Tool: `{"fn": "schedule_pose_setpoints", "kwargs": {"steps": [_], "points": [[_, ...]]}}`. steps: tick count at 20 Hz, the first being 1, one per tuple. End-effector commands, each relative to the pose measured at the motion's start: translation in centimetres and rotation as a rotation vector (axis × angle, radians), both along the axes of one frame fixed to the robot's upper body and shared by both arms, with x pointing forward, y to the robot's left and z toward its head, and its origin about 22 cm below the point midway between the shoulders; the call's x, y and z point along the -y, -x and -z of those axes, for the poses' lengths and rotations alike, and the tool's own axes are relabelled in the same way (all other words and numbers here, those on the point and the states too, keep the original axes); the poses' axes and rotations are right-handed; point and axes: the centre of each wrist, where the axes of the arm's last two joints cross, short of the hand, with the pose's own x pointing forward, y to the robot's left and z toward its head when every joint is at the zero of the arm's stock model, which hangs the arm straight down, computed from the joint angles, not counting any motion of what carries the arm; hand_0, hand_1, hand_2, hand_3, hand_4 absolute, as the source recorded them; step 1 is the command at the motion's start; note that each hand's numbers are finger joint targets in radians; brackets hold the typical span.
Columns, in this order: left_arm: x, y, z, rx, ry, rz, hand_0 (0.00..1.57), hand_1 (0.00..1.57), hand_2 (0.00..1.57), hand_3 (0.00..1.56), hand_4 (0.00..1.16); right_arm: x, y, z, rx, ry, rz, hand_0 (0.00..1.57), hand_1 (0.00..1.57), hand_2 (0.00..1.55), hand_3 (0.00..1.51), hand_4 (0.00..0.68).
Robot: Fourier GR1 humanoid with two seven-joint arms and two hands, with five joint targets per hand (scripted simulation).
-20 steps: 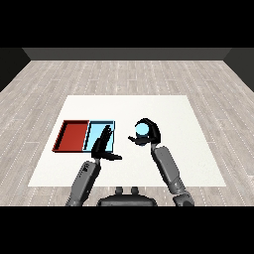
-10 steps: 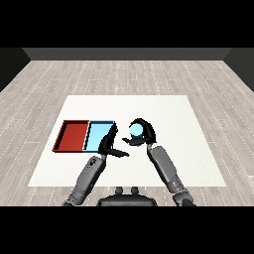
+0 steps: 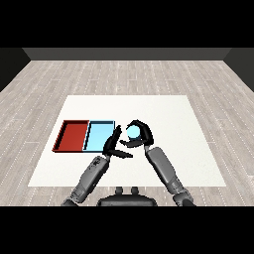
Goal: Pick the blue can and put it in the blue box
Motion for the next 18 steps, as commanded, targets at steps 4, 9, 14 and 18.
{"fn": "schedule_pose_setpoints", "kwargs": {"steps": [4,9,14,18], "points": [[1.6,-0.1,-0.1,0.003,0.001,-0.005,0.00,0.00,0.00,0.00,0.00,-0.6,-0.5,-1.3,0.036,0.006,-0.028,1.43,1.43,1.46,1.42,0.612],[0.3,-0.1,-0.4,0.020,-0.010,0.020,0.00,0.00,0.00,0.00,0.00,-2.8,0.1,-1.8,0.017,0.016,-0.038,1.43,1.43,1.47,1.42,0.616],[1.3,-0.4,0.2,0.010,-0.018,0.032,0.00,0.00,0.00,0.00,0.00,-2.3,1.4,0.5,-0.010,-0.021,-0.086,1.48,1.48,1.46,1.42,0.598],[3.5,-2.1,-0.9,0.039,-0.026,0.017,0.00,0.00,0.00,0.00,0.00,-2.4,1.2,-0.2,0.014,0.004,-0.068,1.46,1.46,1.46,1.41,0.580]]}}
